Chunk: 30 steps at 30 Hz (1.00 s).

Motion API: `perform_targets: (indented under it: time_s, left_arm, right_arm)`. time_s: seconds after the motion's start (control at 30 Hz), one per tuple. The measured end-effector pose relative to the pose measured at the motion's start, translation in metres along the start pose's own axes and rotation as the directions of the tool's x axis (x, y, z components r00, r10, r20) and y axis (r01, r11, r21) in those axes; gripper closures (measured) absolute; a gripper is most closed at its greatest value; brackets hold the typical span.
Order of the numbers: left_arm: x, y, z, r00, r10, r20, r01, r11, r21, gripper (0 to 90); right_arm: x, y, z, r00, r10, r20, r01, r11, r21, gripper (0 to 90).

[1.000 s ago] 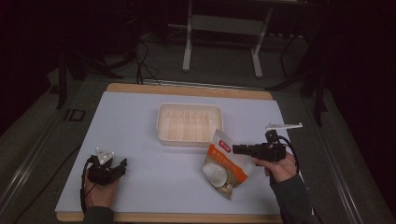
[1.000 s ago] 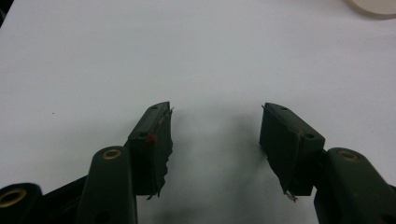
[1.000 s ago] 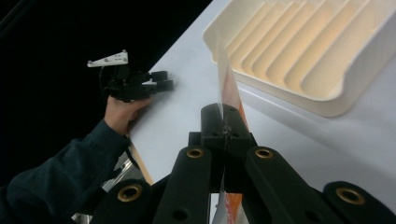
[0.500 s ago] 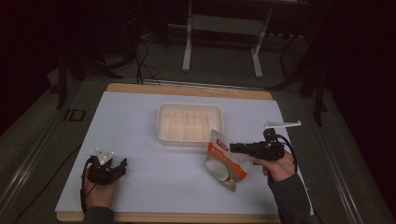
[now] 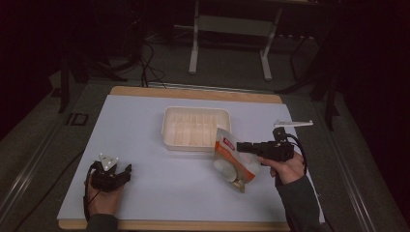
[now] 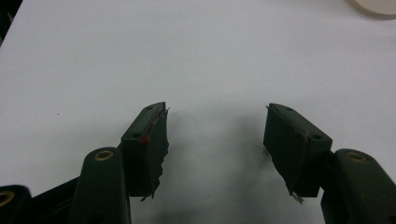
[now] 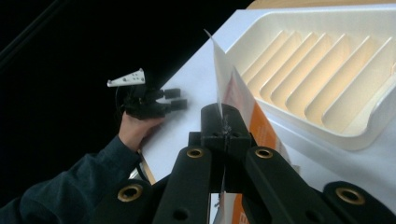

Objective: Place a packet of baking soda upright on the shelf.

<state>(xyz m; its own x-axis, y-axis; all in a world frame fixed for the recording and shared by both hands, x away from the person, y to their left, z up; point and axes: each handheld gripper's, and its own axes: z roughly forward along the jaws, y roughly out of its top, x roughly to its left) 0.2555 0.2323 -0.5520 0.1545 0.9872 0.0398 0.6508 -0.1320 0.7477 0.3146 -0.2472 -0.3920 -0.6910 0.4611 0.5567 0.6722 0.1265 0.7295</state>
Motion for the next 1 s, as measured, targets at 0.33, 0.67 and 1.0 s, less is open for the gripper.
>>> perform_targets:
  time_s: [0.33, 0.67, 1.0]
  left_arm:
    - [0.000, 0.000, 0.000, 1.0000, 0.000, 0.003, 0.000, 1.0000, 0.000, 39.4]
    - [0.000, 0.000, 0.000, 1.0000, 0.002, 0.002, -0.002, 1.0000, 0.003, 39.4]
    - [0.001, 0.000, 0.000, 1.0000, -0.008, 0.006, 0.008, 1.0000, -0.001, 39.4]
  right_arm:
    - [0.007, 0.011, 0.002, 0.9999, -0.007, -0.007, 0.007, 0.998, -0.056, 90.0]
    - [0.009, 0.021, 0.003, 0.9998, 0.014, 0.011, -0.012, 0.993, -0.118, 90.0]
    - [0.011, 0.030, 0.010, 0.9987, 0.035, 0.037, -0.028, 0.986, -0.166, 90.0]
